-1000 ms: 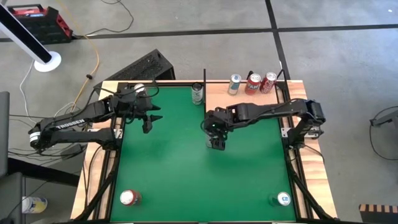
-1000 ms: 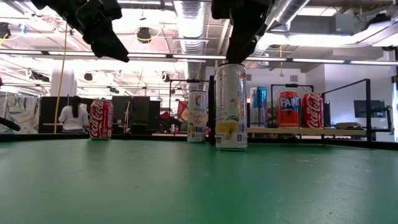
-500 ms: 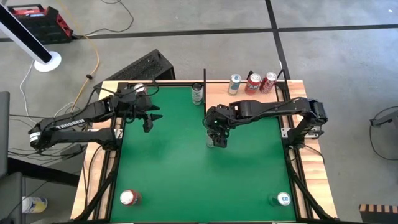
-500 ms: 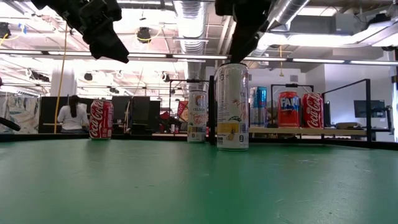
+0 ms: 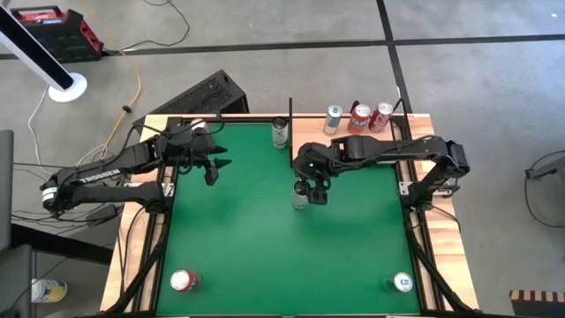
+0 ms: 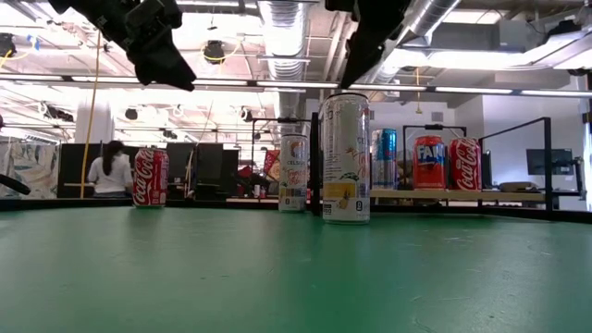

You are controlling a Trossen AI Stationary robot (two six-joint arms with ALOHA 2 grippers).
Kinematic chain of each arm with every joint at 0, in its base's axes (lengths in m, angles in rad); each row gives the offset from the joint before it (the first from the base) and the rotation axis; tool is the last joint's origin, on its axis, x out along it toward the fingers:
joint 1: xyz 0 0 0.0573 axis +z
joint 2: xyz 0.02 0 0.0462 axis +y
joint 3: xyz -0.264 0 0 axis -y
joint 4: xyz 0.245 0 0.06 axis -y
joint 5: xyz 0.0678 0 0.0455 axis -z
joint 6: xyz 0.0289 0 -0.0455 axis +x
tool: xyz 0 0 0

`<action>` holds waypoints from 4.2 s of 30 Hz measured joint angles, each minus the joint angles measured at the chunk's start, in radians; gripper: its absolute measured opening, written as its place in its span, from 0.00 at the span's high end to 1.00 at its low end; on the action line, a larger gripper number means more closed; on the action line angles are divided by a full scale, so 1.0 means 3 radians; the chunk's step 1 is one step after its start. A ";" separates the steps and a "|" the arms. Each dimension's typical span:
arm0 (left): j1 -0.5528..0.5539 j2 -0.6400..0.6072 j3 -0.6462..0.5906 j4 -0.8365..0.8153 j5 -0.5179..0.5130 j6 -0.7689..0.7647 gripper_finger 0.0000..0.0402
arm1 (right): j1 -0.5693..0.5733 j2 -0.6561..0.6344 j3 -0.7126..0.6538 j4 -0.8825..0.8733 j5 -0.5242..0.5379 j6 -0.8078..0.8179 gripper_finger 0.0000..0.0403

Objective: Place canned beverage on shelf
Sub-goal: Put the bottom white yellow soda can on the shelf

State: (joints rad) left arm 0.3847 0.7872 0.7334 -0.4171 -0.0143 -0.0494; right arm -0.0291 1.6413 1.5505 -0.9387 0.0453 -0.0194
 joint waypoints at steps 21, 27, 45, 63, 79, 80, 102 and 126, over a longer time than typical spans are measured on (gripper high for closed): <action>0.0000 0.0000 0.0000 0.0022 0.0000 0.0021 0.54 | -0.0015 0.0000 -0.0179 0.0190 -0.0153 -0.0085 0.08; 0.0000 0.0000 0.0000 0.0025 0.0027 0.0009 0.54 | 0.0002 0.0000 -0.0179 0.0200 -0.0154 -0.0258 0.08; 0.0000 -0.0796 -0.0035 0.0113 0.0508 0.0009 0.54 | 0.0011 0.0000 -0.0177 0.0133 -0.0066 -0.0438 0.08; 0.0000 -0.1928 -0.1574 0.1077 0.0586 -0.1115 0.54 | -0.0087 0.0000 -0.0175 0.0215 -0.0189 -0.0661 0.08; 0.0001 -0.1928 -0.1746 0.1100 0.0528 -0.0895 0.54 | -0.0078 0.0003 -0.0516 0.0531 -0.0420 -0.0602 0.08; 0.0001 -0.1928 -0.1746 0.1094 0.0527 -0.0895 0.54 | -0.0078 0.0003 -0.0516 0.0562 -0.0419 -0.0585 0.08; 0.0001 -0.1929 -0.1745 0.0803 0.0596 -0.0724 0.54 | -0.0167 0.0003 -0.0774 0.0794 -0.0516 -0.0549 0.20; 0.0000 -0.1928 -0.1743 0.0929 0.0340 -0.0759 0.54 | -0.0641 -0.0662 -0.0760 0.0687 0.0480 0.1422 0.29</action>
State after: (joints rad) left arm 0.3848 0.2089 0.2104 -0.1383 0.0876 -0.2771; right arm -0.2215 1.4427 1.3227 -0.7327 0.1892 0.4071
